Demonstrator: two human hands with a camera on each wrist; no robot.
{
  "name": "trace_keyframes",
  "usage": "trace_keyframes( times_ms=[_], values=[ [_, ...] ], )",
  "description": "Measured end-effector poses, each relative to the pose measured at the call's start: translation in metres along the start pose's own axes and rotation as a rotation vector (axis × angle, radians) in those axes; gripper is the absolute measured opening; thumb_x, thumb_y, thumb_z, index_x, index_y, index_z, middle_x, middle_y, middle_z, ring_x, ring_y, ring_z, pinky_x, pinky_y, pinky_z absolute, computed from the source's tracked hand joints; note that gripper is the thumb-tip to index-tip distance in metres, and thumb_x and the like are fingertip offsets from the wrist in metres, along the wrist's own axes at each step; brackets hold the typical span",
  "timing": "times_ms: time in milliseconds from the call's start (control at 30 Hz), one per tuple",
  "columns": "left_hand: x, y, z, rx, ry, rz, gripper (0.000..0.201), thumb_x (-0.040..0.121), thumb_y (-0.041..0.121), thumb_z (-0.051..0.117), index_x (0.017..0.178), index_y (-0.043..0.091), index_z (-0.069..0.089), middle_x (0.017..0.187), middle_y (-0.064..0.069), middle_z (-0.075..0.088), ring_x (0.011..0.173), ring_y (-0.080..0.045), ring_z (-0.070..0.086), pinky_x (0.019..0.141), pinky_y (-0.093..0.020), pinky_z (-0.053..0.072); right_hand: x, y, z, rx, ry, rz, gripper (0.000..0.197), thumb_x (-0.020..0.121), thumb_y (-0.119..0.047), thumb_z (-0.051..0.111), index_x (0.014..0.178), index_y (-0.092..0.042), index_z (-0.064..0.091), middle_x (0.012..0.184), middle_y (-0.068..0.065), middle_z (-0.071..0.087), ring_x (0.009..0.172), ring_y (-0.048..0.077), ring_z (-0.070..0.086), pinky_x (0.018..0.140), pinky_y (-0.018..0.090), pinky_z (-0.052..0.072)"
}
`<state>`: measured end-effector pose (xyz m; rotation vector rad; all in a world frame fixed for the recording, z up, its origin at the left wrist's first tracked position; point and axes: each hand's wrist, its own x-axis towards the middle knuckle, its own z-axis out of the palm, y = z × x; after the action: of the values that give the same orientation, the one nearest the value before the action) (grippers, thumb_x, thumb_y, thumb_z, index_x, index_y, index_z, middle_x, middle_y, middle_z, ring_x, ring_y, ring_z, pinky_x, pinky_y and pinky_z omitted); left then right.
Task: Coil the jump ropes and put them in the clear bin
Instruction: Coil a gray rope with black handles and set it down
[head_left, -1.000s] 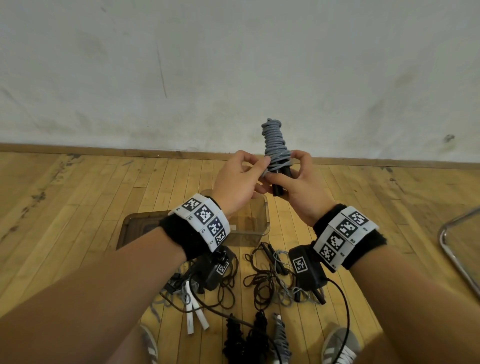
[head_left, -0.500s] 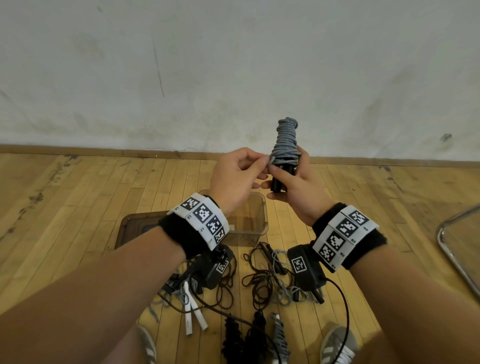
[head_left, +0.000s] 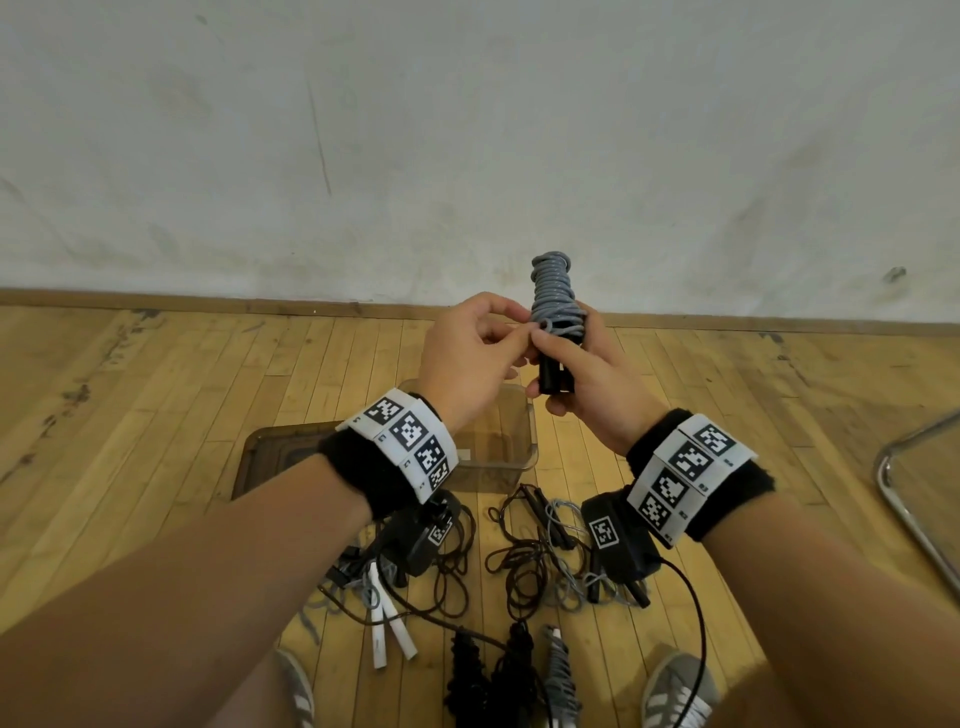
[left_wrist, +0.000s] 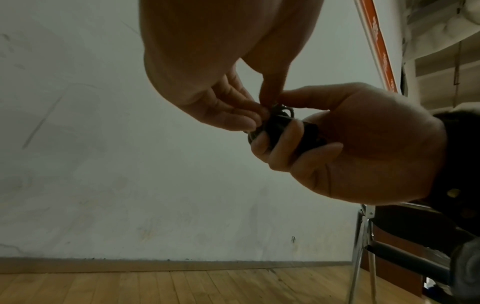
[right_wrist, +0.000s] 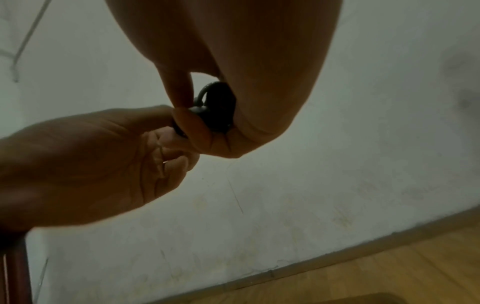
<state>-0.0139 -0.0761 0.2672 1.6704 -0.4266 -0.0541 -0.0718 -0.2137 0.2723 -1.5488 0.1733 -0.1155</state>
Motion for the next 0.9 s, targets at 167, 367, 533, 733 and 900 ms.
trace_keyframes(
  times_ms=[167,367,533,733,900],
  values=[
    [0.0089,-0.0002,-0.0099,0.074,-0.067,-0.059,0.01,0.085,0.013,0.077,0.093,0.017,0.073,0.077,0.004,0.061,0.074,-0.013,0.061,0.068,-0.035,0.06,-0.0029,0.0027,0.0009,-0.124,-0.04,-0.044,0.067,0.104,-0.021,0.055,0.157,-0.024,0.014,0.099,0.005,0.058,0.063,0.017,0.066,0.045,0.026,0.042],
    [0.0096,0.0014,-0.0059,-0.056,-0.096,-0.133,0.019,0.084,0.002,0.073,0.074,0.014,0.062,0.076,0.001,0.064,0.069,-0.009,0.063,0.066,-0.025,0.056,-0.0031,0.0052,0.0033,-0.134,-0.069,-0.072,0.068,0.106,-0.026,0.049,0.161,-0.024,0.008,0.106,0.008,0.062,0.064,0.016,0.066,0.045,0.025,0.043],
    [0.0086,-0.0009,-0.0027,-0.005,-0.069,-0.03,0.019,0.084,-0.001,0.071,0.075,0.012,0.059,0.076,-0.005,0.064,0.065,-0.01,0.064,0.066,-0.032,0.06,0.0007,0.0065,0.0025,-0.137,-0.022,-0.074,0.054,0.106,-0.028,0.051,0.152,-0.02,0.025,0.099,0.004,0.066,0.061,0.019,0.065,0.045,0.026,0.045],
    [0.0091,-0.0001,-0.0017,0.016,-0.073,-0.013,0.014,0.083,0.002,0.074,0.087,0.012,0.066,0.089,-0.011,0.075,0.068,-0.009,0.069,0.078,-0.044,0.062,0.0014,0.0046,0.0006,-0.069,0.042,-0.033,0.04,0.104,-0.032,0.054,0.139,-0.028,0.035,0.094,0.01,0.063,0.057,0.016,0.061,0.051,0.029,0.054],
    [0.008,0.0047,-0.005,-0.017,-0.165,-0.033,0.015,0.086,0.008,0.079,0.096,0.01,0.069,0.079,0.001,0.075,0.074,-0.007,0.071,0.076,-0.026,0.059,0.0012,0.0035,-0.0031,0.042,0.061,0.048,0.042,0.102,-0.038,0.057,0.139,-0.03,0.04,0.093,0.007,0.062,0.058,0.015,0.059,0.054,0.028,0.053]
  ],
)
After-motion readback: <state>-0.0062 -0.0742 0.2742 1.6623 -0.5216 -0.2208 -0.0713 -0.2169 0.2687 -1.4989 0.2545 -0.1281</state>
